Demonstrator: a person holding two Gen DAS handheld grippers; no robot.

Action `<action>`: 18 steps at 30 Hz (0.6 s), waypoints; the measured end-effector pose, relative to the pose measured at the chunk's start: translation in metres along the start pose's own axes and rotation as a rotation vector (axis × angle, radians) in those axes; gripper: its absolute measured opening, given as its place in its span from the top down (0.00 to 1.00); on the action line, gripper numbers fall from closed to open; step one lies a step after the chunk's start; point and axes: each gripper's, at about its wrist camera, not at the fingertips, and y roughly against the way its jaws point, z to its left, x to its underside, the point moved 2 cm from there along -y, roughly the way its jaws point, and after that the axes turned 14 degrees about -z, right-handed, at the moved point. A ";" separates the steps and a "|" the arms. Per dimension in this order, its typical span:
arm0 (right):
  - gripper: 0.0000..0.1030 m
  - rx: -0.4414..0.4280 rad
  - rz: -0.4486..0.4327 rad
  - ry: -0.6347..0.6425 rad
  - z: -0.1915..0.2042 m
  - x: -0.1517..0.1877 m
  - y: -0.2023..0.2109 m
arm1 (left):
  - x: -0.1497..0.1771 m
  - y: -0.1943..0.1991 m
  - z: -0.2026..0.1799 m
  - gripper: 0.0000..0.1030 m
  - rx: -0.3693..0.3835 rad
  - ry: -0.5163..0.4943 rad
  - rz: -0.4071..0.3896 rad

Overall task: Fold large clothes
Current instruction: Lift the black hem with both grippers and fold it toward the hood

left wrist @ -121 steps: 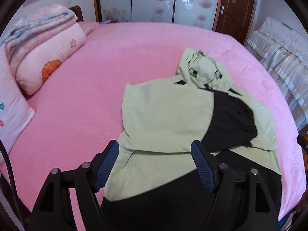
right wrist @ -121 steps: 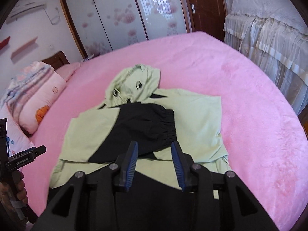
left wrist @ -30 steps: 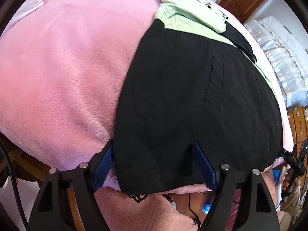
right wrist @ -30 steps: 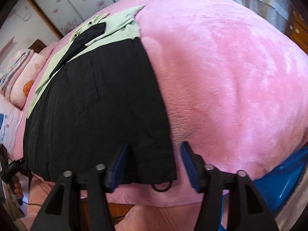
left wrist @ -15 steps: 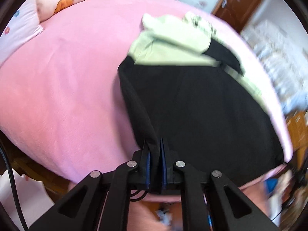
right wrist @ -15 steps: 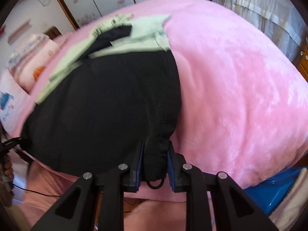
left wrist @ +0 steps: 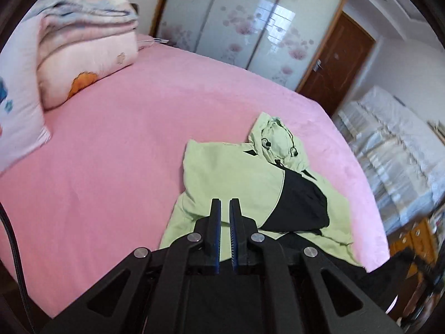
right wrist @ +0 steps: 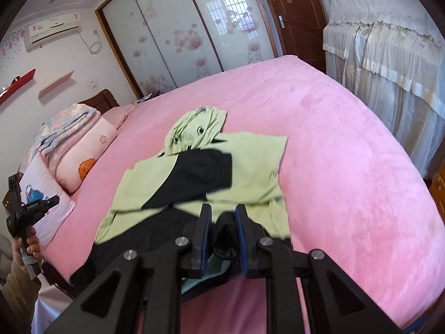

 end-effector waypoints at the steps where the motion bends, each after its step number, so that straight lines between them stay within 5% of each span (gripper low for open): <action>1: 0.85 0.002 -0.001 0.003 0.001 -0.004 -0.005 | 0.001 -0.005 0.000 0.96 -0.008 -0.039 0.022; 11: 0.88 0.075 0.083 0.035 -0.001 0.011 -0.073 | 0.109 0.030 0.045 0.83 0.000 -0.159 0.284; 15: 0.89 0.123 0.083 0.034 -0.004 0.009 -0.084 | 0.163 0.056 0.059 0.82 -0.092 -0.319 0.331; 18: 0.90 0.145 0.087 0.025 -0.007 0.006 -0.087 | 0.187 0.066 0.071 0.82 -0.122 -0.338 0.376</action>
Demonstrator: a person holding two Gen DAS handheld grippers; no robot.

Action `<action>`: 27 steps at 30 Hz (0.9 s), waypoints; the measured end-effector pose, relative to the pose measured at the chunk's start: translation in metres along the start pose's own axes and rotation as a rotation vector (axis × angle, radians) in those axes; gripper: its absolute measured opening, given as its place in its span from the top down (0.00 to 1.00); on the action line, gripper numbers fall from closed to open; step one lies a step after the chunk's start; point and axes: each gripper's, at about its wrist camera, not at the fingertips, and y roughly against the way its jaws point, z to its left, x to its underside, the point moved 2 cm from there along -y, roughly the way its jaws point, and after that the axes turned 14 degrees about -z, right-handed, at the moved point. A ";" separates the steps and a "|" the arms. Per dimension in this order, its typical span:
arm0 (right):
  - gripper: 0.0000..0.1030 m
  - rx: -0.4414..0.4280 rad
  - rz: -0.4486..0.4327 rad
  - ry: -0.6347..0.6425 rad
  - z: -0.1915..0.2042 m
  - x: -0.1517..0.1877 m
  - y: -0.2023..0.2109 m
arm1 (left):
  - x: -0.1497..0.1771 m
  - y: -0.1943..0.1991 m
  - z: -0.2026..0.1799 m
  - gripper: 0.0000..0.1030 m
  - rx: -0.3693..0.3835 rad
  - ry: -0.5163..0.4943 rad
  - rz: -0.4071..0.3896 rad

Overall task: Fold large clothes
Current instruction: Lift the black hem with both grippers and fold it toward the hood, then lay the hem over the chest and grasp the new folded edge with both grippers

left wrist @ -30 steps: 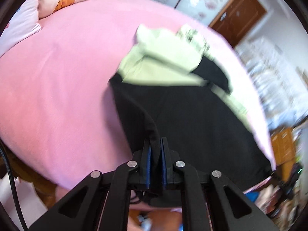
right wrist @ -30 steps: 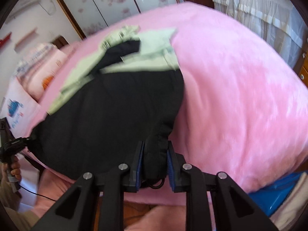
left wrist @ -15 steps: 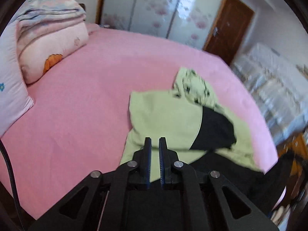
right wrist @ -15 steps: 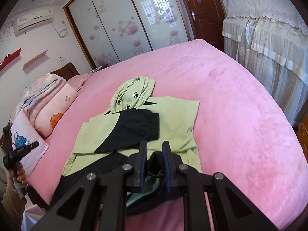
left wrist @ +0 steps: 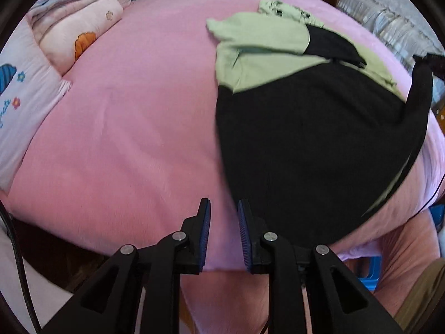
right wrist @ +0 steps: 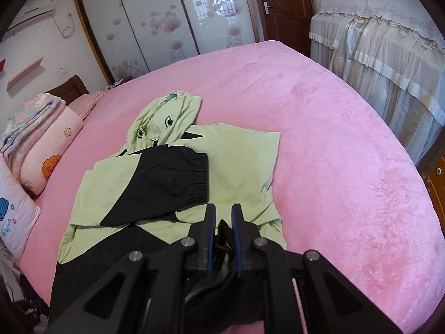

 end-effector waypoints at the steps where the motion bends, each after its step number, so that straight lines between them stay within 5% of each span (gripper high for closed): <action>1: 0.90 0.005 0.003 -0.009 -0.001 -0.001 -0.001 | 0.006 0.002 0.001 0.82 -0.003 -0.001 0.005; 6: 0.91 0.054 0.002 -0.029 -0.002 -0.012 -0.008 | 0.024 0.018 -0.007 0.78 0.017 -0.052 -0.019; 10: 0.94 0.069 0.008 -0.061 -0.001 -0.025 -0.020 | 0.033 0.021 -0.025 0.75 -0.065 -0.194 -0.080; 14: 0.99 0.088 0.011 -0.102 -0.006 -0.036 -0.029 | 0.027 0.016 -0.042 0.75 -0.134 -0.307 -0.200; 18: 0.99 0.115 0.024 -0.086 -0.010 -0.036 -0.036 | 0.023 0.004 -0.057 0.75 -0.120 -0.387 -0.280; 23: 0.99 0.141 0.046 -0.066 -0.016 -0.024 -0.045 | 0.005 -0.002 -0.064 0.75 -0.047 -0.310 -0.343; 27: 0.99 0.161 0.067 -0.092 -0.026 -0.019 -0.055 | -0.041 -0.007 -0.052 0.93 0.047 -0.140 -0.370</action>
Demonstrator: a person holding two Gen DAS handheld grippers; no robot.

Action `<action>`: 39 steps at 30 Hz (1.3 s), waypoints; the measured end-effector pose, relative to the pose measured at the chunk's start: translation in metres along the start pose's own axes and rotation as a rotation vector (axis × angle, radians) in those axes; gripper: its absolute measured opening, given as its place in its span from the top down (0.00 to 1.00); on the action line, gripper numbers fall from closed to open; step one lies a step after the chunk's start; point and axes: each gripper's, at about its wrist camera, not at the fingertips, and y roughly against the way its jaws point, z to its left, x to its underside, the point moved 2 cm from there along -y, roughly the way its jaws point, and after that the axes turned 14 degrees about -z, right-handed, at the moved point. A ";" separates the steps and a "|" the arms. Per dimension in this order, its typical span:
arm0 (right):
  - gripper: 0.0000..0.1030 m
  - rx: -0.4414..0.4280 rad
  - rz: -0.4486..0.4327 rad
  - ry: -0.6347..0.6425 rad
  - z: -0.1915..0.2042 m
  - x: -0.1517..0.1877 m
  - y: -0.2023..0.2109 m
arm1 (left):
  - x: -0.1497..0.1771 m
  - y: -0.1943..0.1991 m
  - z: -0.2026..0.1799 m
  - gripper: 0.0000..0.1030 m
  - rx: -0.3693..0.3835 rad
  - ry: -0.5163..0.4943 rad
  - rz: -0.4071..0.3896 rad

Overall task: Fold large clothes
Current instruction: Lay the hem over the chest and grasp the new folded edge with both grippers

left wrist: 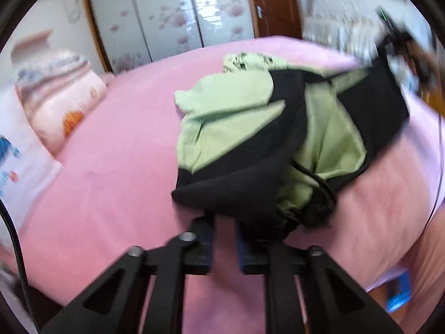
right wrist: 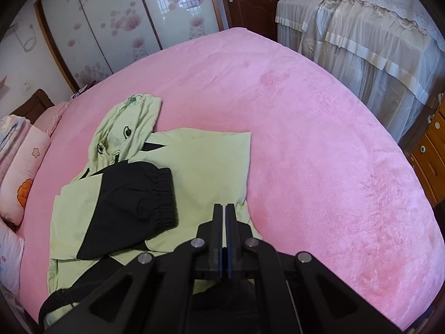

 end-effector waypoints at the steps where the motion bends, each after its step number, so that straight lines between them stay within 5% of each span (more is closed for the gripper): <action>1: 0.99 0.005 0.004 0.000 -0.001 0.000 -0.003 | -0.012 -0.011 0.009 0.94 -0.006 0.053 0.010; 7: 0.97 -0.011 0.057 0.020 0.000 0.006 -0.016 | -0.055 -0.088 0.055 0.95 -0.018 0.323 0.113; 9: 0.87 -0.020 0.054 0.059 0.001 0.008 -0.013 | -0.060 -0.108 0.061 0.95 -0.016 0.342 0.152; 11: 0.54 -0.023 0.040 0.102 0.000 0.011 -0.007 | -0.061 -0.126 0.062 0.94 0.018 0.359 0.201; 14: 0.37 -0.041 0.016 0.156 -0.008 0.016 0.002 | -0.060 -0.142 0.060 0.88 0.078 0.359 0.251; 16: 0.37 -0.087 0.054 0.150 -0.016 0.023 -0.001 | -0.058 -0.147 0.060 0.80 0.089 0.347 0.267; 24: 0.37 -0.149 0.199 0.126 -0.036 0.061 -0.036 | -0.048 -0.146 0.066 0.76 0.178 0.349 0.321; 27: 0.39 -0.194 0.221 0.123 -0.033 0.071 -0.046 | -0.048 -0.143 0.070 0.58 0.208 0.350 0.336; 29: 0.73 -0.216 0.221 0.158 -0.027 0.077 -0.046 | -0.048 -0.141 0.068 0.51 0.222 0.331 0.336; 32: 0.90 -0.193 0.173 0.246 -0.023 0.083 -0.035 | -0.051 -0.141 0.066 0.51 0.216 0.280 0.335; 39: 0.92 -0.203 0.060 0.205 -0.050 0.093 0.018 | -0.049 -0.150 0.077 0.51 0.190 0.287 0.337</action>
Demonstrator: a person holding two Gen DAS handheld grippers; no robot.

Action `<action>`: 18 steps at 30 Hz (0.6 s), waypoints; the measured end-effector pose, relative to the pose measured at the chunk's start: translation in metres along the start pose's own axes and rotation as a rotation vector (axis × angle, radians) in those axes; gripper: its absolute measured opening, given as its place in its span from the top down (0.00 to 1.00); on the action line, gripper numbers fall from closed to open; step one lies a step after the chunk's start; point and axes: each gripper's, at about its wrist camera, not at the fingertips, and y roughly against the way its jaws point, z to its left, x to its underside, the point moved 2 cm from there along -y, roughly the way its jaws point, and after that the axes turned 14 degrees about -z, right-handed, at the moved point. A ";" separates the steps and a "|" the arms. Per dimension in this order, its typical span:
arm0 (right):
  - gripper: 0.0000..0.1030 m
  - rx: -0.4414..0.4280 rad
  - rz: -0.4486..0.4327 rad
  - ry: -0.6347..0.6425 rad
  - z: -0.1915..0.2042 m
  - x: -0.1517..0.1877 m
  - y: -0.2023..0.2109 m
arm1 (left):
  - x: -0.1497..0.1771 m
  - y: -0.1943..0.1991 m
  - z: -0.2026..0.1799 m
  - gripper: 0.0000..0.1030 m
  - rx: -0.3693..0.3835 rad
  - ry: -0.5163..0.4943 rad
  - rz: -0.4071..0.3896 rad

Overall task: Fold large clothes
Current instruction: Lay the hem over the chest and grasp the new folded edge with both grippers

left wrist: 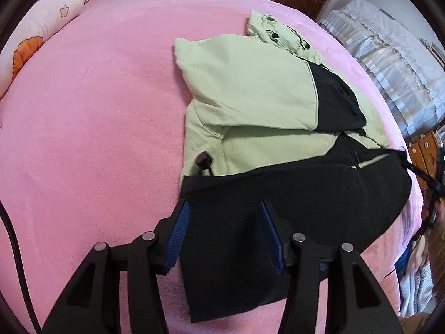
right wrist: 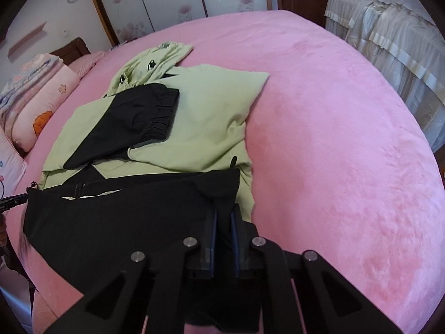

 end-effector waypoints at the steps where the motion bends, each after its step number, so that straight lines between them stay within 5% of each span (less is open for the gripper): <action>1: 0.92 0.005 -0.007 0.002 -0.001 0.003 0.005 | 0.000 -0.002 0.003 0.49 -0.006 0.006 0.000; 8: 0.92 0.018 -0.003 -0.023 -0.002 0.021 0.009 | 0.003 -0.026 0.011 0.48 -0.004 0.040 0.047; 11: 0.91 0.023 0.016 -0.023 -0.003 0.023 0.004 | -0.001 -0.025 0.005 0.63 -0.037 0.003 0.013; 15: 0.83 0.022 0.038 -0.053 -0.007 0.017 -0.003 | 0.001 -0.021 0.001 0.70 -0.043 -0.030 0.002; 18: 0.63 0.046 0.025 -0.056 -0.010 0.011 -0.007 | 0.002 -0.021 0.002 0.60 -0.016 -0.014 0.028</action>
